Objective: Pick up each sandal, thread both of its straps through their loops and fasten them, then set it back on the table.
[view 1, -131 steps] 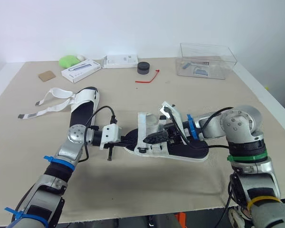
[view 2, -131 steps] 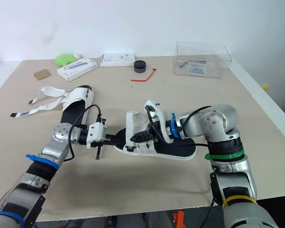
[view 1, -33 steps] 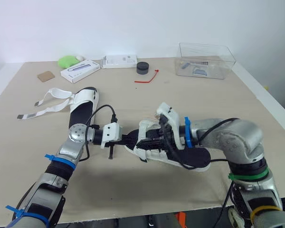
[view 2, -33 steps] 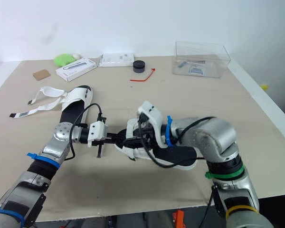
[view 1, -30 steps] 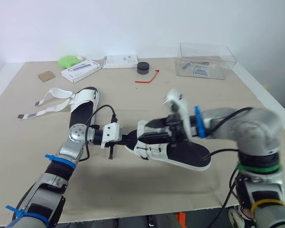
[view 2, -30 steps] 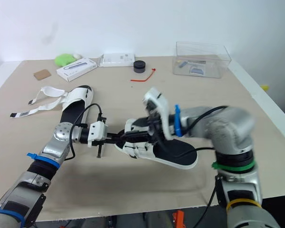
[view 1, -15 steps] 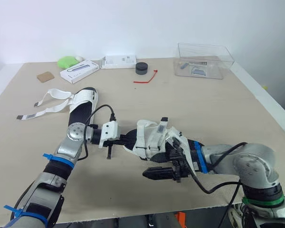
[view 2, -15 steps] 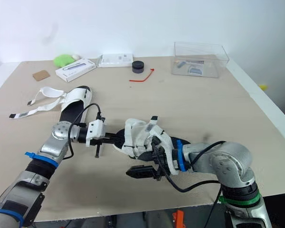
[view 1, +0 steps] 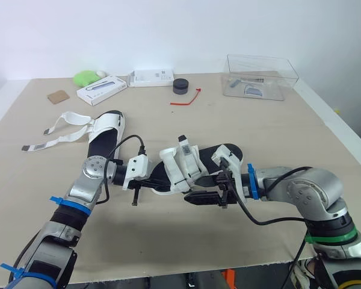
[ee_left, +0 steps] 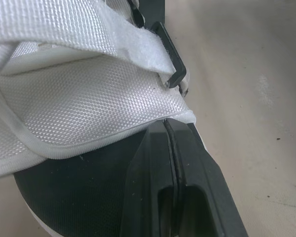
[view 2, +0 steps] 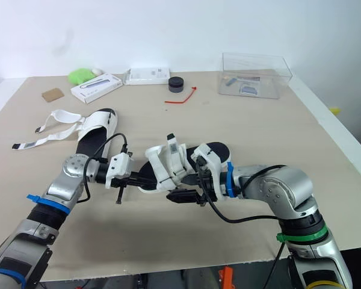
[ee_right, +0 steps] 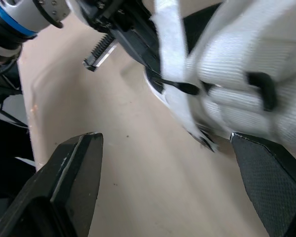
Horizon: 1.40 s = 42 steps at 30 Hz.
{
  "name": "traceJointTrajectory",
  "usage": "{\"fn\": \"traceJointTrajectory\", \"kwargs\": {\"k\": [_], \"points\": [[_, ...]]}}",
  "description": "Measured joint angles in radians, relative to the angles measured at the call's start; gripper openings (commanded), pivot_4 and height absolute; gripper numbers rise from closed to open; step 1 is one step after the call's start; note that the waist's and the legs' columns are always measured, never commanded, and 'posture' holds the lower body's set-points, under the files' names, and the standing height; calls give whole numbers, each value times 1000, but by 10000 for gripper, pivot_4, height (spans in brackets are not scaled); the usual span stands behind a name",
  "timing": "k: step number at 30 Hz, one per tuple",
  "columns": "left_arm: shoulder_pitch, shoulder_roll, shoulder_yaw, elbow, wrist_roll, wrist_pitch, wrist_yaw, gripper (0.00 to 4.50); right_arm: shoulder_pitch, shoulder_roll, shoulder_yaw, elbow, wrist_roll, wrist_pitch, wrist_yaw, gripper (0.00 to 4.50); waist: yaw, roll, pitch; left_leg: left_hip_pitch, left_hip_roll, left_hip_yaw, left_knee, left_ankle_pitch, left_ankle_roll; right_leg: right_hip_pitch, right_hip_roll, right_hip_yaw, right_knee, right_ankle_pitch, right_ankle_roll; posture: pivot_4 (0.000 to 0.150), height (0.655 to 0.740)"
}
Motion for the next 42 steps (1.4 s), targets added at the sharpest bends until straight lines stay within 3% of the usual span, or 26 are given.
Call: {"fn": "traceJointTrajectory", "kwargs": {"k": [12,15,22,32,42], "points": [[-11,-5,0,44,28,-98,53,0,-3,70,30,-8,-9,-1,-2,44261,0,0,0,0,0,0,0,0,0,0,0,1,0,1,1,1500,7400],[-12,-5,0,45,28,-100,55,0,5,70,35,-9,-27,-9,-9,36110,0,0,0,0,0,0,0,0,0,0,0,0,0,1,1,1500,7400],[-11,-5,0,45,28,-99,59,0,66,52,43,-18,-49,-20,-14,1455,1,0,0,0,0,0,0,0,0,0,0,1,0,0,1,1500,7400],[-11,-5,-1,44,29,-100,61,0,130,21,41,-55,-51,-11,-14,667,1,0,0,0,0,0,0,0,0,0,0,1,0,0,1,1500,7400],[-7,-4,-1,44,28,-103,65,0,214,-20,-24,-172,72,105,-15,667,1,0,0,1,0,0,0,0,0,1,0,1,0,0,1,1500,7400]]}}
